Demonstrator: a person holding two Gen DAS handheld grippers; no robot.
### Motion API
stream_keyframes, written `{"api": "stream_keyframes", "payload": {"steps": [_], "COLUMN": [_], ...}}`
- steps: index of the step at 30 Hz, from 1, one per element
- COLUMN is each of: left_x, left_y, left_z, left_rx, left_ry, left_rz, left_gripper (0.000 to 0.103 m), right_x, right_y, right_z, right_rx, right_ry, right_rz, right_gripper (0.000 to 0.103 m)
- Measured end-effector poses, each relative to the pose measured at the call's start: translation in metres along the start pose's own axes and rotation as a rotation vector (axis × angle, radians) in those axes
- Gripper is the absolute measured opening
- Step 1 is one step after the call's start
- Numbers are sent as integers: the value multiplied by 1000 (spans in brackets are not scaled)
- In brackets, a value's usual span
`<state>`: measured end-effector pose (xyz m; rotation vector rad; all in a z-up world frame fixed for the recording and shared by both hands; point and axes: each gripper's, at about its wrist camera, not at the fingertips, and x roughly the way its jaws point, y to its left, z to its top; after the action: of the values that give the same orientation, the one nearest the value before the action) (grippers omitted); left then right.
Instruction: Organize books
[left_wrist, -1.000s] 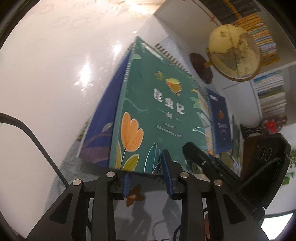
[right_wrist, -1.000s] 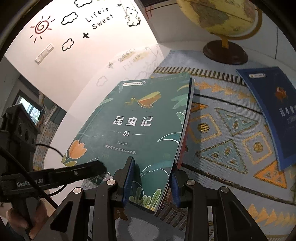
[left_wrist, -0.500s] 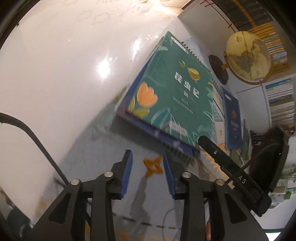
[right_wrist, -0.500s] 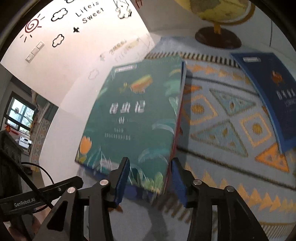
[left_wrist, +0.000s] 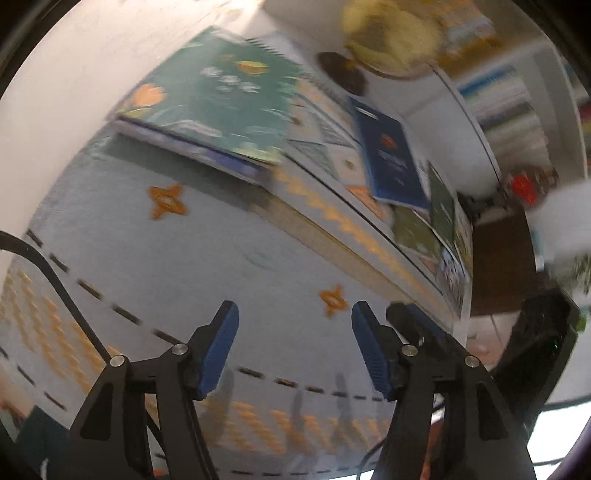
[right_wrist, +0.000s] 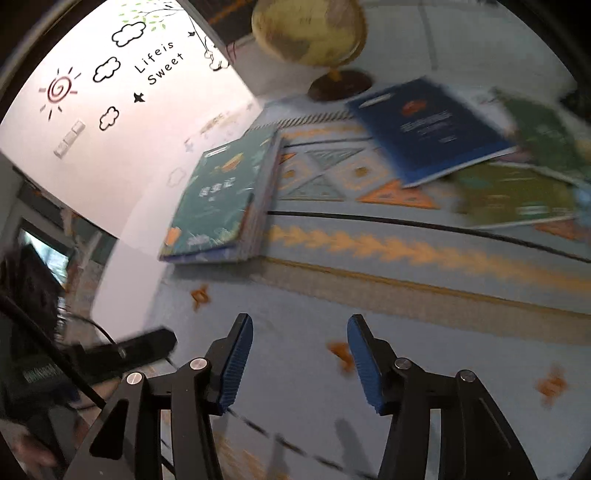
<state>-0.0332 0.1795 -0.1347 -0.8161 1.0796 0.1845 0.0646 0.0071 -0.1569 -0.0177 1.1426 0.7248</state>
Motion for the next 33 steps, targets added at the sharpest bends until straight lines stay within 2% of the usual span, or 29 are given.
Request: {"api": "stream_keyframes", "payload": {"steps": [3, 5, 7, 8, 10, 12, 14, 16, 19, 21, 26, 29, 33], "left_x": [0, -1, -6, -9, -17, -25, -36, -41, -41, -34, 9, 38, 75], "left_y": [-29, -51, -68, -78, -95, -107, -123, -134, -143, -144, -138, -137, -141], "left_z": [-17, -29, -38, -44, -53, -59, -62, -60, -45, -33, 14, 43, 80], "left_rx": [51, 85, 126, 155, 210, 265, 364, 417, 436, 413, 361, 362, 355], "left_ry": [7, 5, -17, -39, -84, -131, -196, -247, -322, -318, -250, -202, -144], "left_rz": [7, -19, -12, 2, 30, 50, 101, 153, 182, 162, 163, 102, 83], "left_gripper": [69, 69, 69, 70, 79, 82, 86, 98, 102, 102, 102, 102, 102], "right_x": [-39, -62, -90, -99, -120, -135, -147, -153, -159, -161, -149, -134, -114], "right_y": [-22, -37, -56, -61, -74, -82, -90, -97, -109, -115, -138, -152, -168], "right_z": [-25, -39, -53, -58, -67, -72, -75, -74, -67, -59, -20, 12, 57], "right_rx": [25, 66, 106, 116, 143, 164, 197, 228, 281, 289, 285, 286, 285], "right_ry": [-38, -69, -109, -124, -162, -198, -239, -259, -296, -312, -294, -297, -340], "right_rz": [-45, -59, -73, -79, -95, -99, -102, -112, -107, -136, -183, -186, -192], "right_gripper": [52, 54, 55, 55, 55, 55, 55, 55, 56, 57, 62, 62, 62]}}
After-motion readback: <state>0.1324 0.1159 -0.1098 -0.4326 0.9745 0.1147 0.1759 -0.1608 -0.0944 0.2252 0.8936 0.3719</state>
